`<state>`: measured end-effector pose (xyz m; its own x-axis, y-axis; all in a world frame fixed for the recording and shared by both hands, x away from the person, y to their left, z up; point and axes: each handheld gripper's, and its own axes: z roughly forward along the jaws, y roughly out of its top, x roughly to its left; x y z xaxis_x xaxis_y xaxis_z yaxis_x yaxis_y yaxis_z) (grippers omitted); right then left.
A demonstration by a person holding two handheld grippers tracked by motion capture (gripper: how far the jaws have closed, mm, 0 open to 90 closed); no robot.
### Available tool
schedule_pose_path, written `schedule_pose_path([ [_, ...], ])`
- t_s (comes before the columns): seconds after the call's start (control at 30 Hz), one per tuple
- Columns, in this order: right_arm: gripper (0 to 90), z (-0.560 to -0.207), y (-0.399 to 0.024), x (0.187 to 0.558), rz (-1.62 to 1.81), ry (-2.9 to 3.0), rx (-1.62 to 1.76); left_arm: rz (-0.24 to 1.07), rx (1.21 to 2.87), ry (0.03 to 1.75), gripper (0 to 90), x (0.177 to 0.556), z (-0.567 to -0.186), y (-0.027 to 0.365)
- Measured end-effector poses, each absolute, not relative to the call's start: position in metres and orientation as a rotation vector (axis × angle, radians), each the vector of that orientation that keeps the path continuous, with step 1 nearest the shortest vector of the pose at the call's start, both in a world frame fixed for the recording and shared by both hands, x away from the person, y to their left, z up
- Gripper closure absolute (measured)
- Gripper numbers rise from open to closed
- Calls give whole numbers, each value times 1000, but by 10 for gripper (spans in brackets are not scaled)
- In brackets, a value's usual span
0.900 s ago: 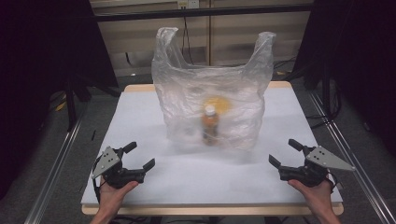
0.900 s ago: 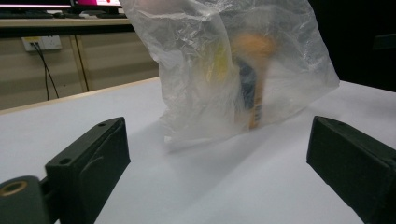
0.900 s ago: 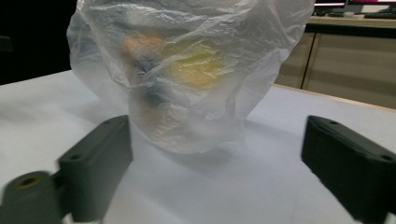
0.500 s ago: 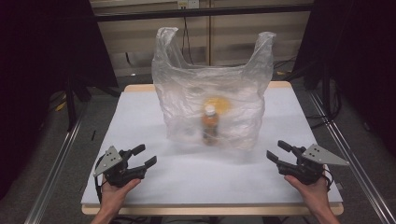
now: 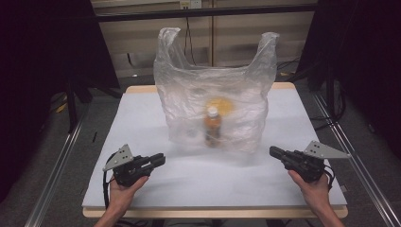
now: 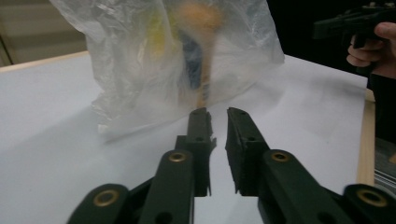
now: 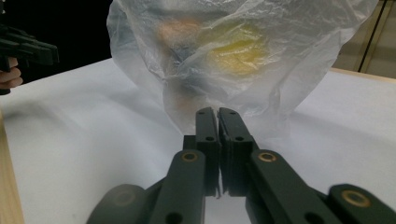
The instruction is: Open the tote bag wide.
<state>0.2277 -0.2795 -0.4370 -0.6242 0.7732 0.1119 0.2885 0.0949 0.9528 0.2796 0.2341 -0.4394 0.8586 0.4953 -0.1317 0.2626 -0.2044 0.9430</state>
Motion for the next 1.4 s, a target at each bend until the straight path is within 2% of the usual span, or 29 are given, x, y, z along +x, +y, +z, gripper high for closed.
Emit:
schedule_pose_path([
  [0.17, 900, -432, -278, 233, 1562, 1982, 1056, 208, 1803, 564, 900, 283, -433, 230],
  [0.67, 900, -409, -259, 260, 1611, 2015, 1036, 155, 1789, 541, 900, 309, -416, 201],
  [1.4, 900, -356, -226, 305, 1639, 2072, 939, 175, 1752, 522, 900, 346, -384, 183],
])
